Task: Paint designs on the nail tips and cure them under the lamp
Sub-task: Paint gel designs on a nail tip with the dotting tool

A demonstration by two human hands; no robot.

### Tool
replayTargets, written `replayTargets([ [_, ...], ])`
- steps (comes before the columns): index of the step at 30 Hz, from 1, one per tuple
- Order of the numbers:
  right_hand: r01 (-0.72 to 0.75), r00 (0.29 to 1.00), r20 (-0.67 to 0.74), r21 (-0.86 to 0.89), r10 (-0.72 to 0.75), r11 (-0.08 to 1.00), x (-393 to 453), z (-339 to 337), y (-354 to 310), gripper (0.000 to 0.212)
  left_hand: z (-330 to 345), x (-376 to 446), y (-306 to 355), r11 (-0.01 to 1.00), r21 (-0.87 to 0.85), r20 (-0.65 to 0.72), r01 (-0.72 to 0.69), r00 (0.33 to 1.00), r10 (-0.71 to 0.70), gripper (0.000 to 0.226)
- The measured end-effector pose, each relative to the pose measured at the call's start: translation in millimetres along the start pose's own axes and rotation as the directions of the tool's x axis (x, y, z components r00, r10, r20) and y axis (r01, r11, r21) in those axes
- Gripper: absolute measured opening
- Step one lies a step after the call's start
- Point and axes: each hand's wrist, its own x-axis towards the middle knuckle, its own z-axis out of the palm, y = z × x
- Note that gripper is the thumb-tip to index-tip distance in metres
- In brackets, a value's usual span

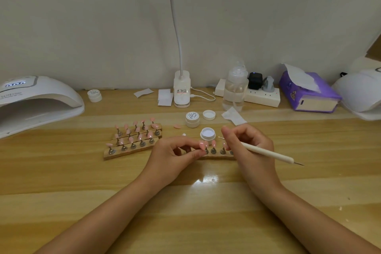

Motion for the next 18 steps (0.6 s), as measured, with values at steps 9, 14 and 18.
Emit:
replayTargets([
  [9,0.017,0.998,0.063,0.085,-0.022,0.996,-6.7,11.1,7.0,0.022,1.0,-1.8,-8.3,0.998,-0.056,0.092,-0.010,0.996,0.015,0.011],
  [14,-0.002,0.996,0.085,0.092,-0.006,0.996,-6.8,10.6,8.0,0.025,1.3,-2.0,-9.1,1.000,-0.024,0.104,-0.018,0.994,0.021,0.019],
  [18,-0.006,0.996,0.084,0.103,-0.002,0.995,-7.1,10.7,9.4,0.028,2.0,-1.6,-10.5,1.000,-0.006,0.126,-0.021,0.992,0.021,0.019],
])
